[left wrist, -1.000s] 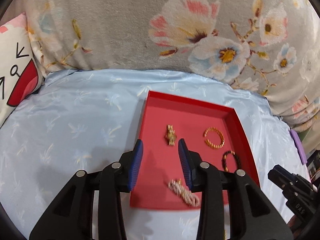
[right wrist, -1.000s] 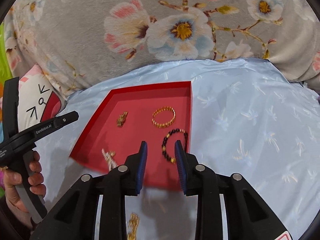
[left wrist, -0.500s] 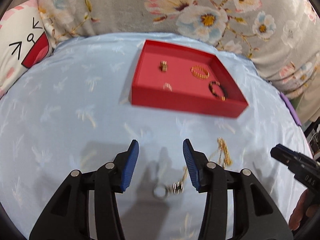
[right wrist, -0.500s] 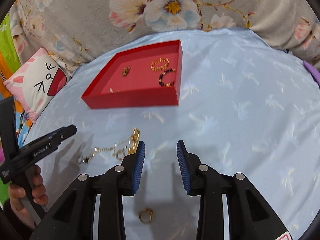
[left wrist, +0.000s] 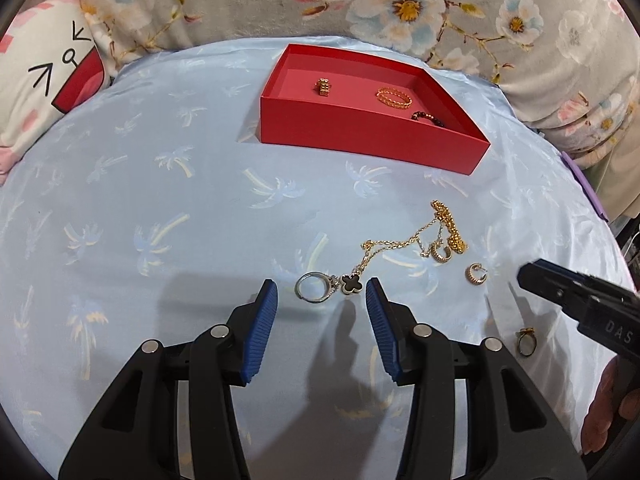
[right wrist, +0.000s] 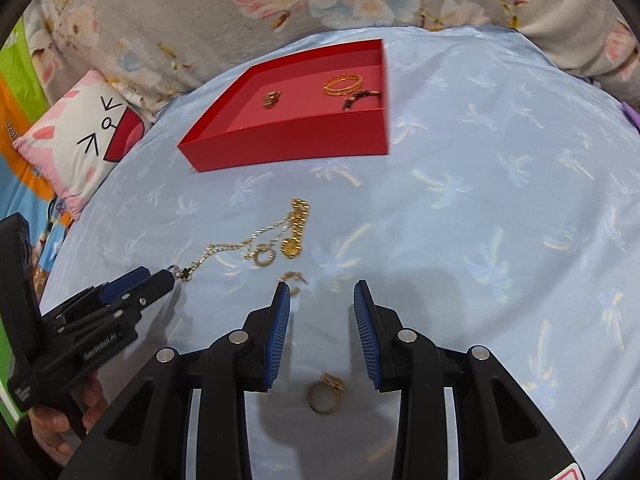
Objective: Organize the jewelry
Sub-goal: 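Grasp the gold chain with the right tool while the left tool nears the clover ring, then carry the clover ring toward the box with the left tool while the right tool lifts the chain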
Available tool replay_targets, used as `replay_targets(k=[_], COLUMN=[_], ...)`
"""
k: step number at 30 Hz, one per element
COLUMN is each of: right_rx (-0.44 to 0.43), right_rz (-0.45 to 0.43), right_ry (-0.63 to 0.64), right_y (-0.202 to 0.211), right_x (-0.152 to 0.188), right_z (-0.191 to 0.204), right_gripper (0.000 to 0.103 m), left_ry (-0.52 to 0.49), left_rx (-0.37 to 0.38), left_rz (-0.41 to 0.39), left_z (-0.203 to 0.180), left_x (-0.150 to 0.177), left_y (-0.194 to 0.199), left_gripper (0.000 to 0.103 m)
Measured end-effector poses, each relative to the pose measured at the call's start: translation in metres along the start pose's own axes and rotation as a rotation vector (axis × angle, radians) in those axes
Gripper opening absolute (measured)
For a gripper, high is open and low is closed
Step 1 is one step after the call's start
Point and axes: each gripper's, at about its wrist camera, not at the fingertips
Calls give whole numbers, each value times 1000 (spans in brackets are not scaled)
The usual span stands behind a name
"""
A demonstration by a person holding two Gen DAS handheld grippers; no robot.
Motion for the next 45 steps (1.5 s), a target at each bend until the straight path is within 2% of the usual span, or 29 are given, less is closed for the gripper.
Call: replay_targets(k=[10, 18, 22, 24, 42, 45], right_rx=[23, 59, 66, 76, 30, 25], right_rz=[6, -5, -16, -21, -42, -42], right_ry=[73, 106, 111, 115, -18, -27], right_y=[-31, -43, -46, -47, -10, -7], right_x=[-15, -18, -21, -22, -18, -17], right_z=[28, 35, 36, 37, -3, -6], right_gripper=[32, 16, 15, 6, 5, 5], left_ry=[34, 36, 33, 31, -12, -21], left_rx=[-7, -6, -3, -2, -33, -43], left_rz=[8, 3, 3, 4, -18, -20], left_z=[12, 13, 13, 12, 5, 3], left_x=[7, 8, 8, 8, -1, -2], left_y=[5, 4, 4, 3, -11, -12], left_gripper=[44, 44, 44, 44, 43, 39])
Point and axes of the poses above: each gripper's, at about its wrist camera, not at the fingertips, and y roughly against the way its jaws point, z to its left, x to its underside, and after that the axes turned 10 degrees about x, right-handed
